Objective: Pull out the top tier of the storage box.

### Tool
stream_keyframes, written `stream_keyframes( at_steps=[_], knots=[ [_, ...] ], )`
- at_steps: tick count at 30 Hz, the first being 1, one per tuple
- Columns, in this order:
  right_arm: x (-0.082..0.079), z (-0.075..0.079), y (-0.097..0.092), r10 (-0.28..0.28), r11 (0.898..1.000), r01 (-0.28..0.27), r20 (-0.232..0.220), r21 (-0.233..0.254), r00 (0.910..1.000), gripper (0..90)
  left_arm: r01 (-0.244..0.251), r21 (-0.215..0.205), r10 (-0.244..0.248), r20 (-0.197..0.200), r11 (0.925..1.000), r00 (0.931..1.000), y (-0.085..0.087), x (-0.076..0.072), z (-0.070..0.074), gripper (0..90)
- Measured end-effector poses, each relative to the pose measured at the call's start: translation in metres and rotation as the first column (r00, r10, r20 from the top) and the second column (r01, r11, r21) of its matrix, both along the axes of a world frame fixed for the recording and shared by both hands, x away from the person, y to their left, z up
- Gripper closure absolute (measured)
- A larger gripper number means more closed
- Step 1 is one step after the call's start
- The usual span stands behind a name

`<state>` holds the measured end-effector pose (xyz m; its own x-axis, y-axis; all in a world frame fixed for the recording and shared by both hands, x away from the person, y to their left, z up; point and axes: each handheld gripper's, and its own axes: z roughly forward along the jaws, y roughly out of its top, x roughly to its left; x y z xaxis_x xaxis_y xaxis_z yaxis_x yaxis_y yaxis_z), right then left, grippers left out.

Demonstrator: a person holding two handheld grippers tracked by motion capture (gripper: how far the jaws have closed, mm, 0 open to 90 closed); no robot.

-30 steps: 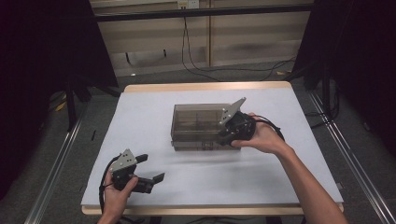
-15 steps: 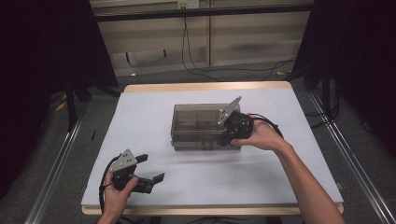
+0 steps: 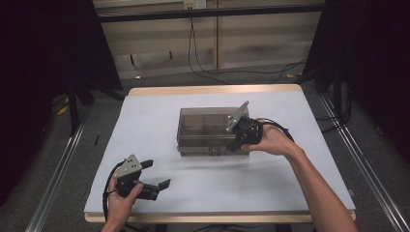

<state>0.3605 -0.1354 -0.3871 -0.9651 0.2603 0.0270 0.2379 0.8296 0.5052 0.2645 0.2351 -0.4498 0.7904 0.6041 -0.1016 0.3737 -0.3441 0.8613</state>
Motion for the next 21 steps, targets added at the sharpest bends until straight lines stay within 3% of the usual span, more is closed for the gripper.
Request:
stream_keyframes(
  at_steps=[8,21],
  knots=[
    [-0.0022,-0.0002,0.0006,0.028,1.000,-0.028,0.021,-0.007,0.9994,86.3,0.002,-0.001,-0.002,0.002,1.0000,1.0000,0.0000,-0.0002,0.0001,3.2],
    [-0.0077,-0.0001,0.0021,0.073,0.997,-0.073,0.000,-0.018,0.9973,88.8,0.001,-0.001,-0.001,0.004,1.0000,1.0000,0.0007,-0.0001,0.0003,3.2]
  ],
)
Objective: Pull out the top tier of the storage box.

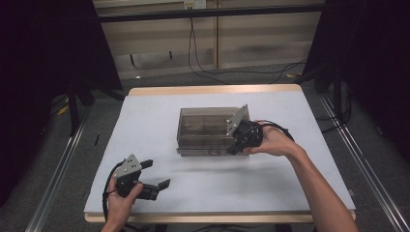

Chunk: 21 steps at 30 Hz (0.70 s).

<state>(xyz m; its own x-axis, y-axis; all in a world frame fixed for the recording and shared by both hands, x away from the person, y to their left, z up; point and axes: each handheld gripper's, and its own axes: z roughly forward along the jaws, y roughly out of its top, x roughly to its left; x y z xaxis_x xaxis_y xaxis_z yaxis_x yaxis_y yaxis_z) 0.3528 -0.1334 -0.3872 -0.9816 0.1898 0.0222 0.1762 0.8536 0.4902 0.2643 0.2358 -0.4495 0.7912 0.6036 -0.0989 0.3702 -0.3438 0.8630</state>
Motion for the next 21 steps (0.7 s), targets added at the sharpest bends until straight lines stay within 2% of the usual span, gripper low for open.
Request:
stream_keyframes(
  at_steps=[13,21],
  knots=[
    [-0.0055,0.0001,0.0000,0.028,1.000,-0.028,0.000,-0.005,0.9996,89.1,-0.002,-0.006,0.002,-0.005,1.0000,1.0000,-0.0002,-0.0002,-0.0003,3.2],
    [-0.0084,0.0001,-0.0007,0.019,1.000,-0.019,0.000,-0.006,0.9998,88.7,-0.008,-0.002,0.008,-0.006,1.0000,1.0000,0.0005,-0.0002,-0.0002,3.1]
  ],
)
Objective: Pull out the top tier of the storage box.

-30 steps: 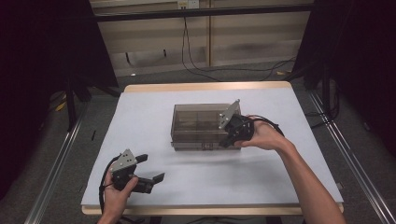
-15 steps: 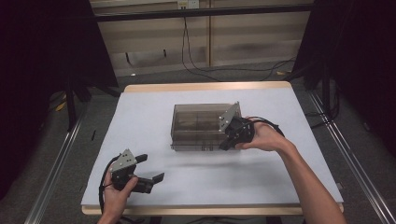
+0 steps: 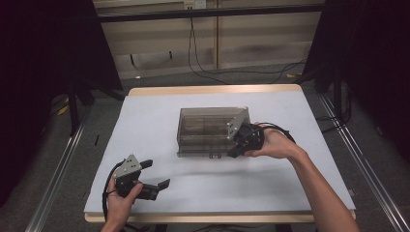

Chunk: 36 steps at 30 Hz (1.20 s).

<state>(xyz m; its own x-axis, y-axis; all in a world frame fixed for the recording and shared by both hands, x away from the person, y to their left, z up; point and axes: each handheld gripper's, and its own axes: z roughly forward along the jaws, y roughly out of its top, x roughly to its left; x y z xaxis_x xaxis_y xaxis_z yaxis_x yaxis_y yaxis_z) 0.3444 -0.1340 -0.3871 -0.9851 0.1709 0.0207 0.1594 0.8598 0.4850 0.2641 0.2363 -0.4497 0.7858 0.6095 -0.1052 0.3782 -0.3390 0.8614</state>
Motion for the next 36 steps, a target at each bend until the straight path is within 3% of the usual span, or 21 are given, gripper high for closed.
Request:
stream_keyframes(
  at_steps=[18,36],
  knots=[
    [-0.009,0.000,0.003,0.016,1.000,-0.016,0.010,-0.015,0.9998,89.5,-0.001,-0.004,0.001,0.002,1.0000,1.0000,0.000,0.000,0.000,3.1],
    [-0.016,-0.001,0.001,0.021,1.000,-0.021,0.004,0.005,0.9998,89.3,-0.006,0.004,0.006,0.004,1.0000,1.0000,0.001,0.000,0.000,3.1]
  ],
)
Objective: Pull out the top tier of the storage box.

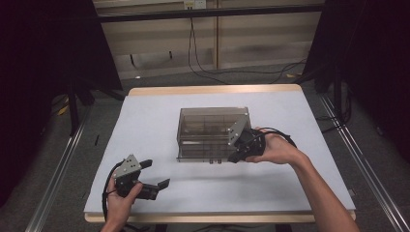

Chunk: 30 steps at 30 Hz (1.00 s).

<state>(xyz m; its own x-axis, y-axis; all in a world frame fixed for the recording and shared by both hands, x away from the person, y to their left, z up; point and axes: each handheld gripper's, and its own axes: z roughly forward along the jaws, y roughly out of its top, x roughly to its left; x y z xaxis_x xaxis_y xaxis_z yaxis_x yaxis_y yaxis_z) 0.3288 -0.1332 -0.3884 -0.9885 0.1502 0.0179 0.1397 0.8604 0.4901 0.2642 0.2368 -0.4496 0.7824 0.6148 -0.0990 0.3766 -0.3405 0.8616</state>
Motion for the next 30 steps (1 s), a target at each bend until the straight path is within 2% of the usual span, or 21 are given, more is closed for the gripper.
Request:
stream_keyframes(
  at_steps=[4,11,22,24,26,30],
  knots=[
    [-0.002,0.000,-0.001,-0.013,1.000,0.013,-0.005,0.009,0.9999,89.3,0.004,-0.004,-0.004,0.002,1.0000,1.0000,0.000,0.000,0.000,3.1],
    [-0.006,-0.001,0.000,0.014,1.000,-0.014,0.006,0.006,0.9999,89.3,0.000,-0.001,0.000,0.002,1.0000,1.0000,0.000,0.000,0.000,3.1],
    [-0.011,-0.001,0.002,0.016,1.000,-0.016,0.010,0.000,0.9998,89.5,0.004,-0.008,-0.004,0.002,1.0000,1.0000,0.000,0.000,0.000,3.1],
    [-0.013,0.000,0.002,0.003,1.000,-0.003,0.002,-0.003,1.0000,89.5,0.006,-0.007,-0.006,0.002,1.0000,1.0000,0.000,0.000,0.000,3.1],
    [-0.013,-0.001,0.003,0.019,1.000,-0.019,0.014,-0.002,0.9997,89.5,0.001,0.000,-0.001,0.003,1.0000,1.0000,0.000,0.000,0.000,3.1],
    [-0.016,0.000,0.003,0.017,1.000,-0.017,0.006,-0.014,0.9998,89.5,0.002,-0.002,-0.002,0.003,1.0000,1.0000,0.000,0.000,0.000,3.1]
  ],
)
